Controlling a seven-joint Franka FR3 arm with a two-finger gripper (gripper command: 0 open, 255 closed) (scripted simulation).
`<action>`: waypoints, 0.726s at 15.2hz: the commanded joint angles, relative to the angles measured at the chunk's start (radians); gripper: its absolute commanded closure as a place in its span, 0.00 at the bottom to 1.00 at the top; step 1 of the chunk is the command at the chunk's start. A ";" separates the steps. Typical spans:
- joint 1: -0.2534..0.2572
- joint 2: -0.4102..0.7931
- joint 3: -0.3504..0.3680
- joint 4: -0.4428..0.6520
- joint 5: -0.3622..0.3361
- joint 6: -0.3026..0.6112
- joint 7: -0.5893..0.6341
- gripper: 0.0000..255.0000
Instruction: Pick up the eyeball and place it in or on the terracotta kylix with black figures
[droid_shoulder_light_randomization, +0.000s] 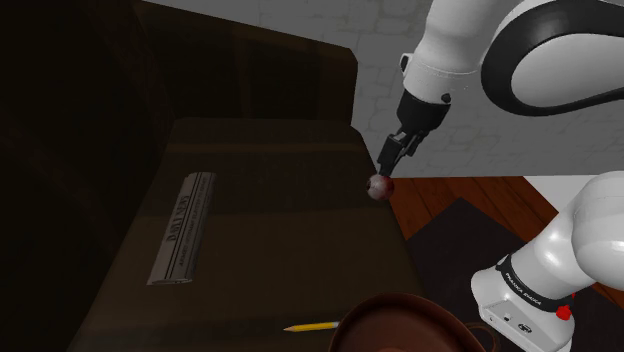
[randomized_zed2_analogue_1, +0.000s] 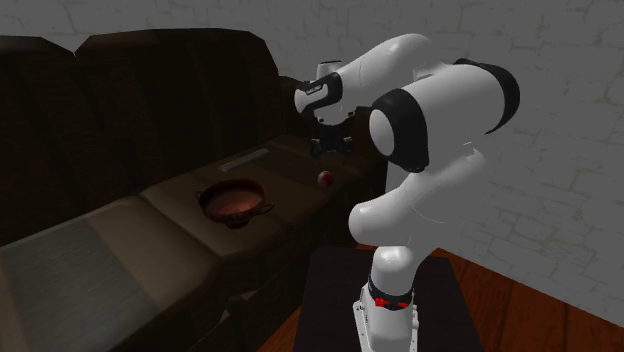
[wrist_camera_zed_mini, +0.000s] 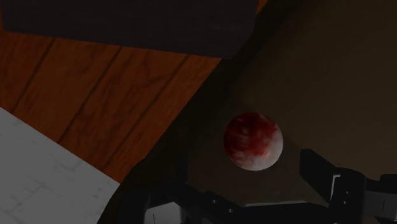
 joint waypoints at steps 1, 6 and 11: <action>0.008 0.055 0.035 0.013 0.014 0.054 0.027 0.00; 0.009 0.081 0.050 -0.027 0.018 0.119 0.032 0.00; 0.007 0.104 0.059 -0.060 0.019 0.174 0.034 0.00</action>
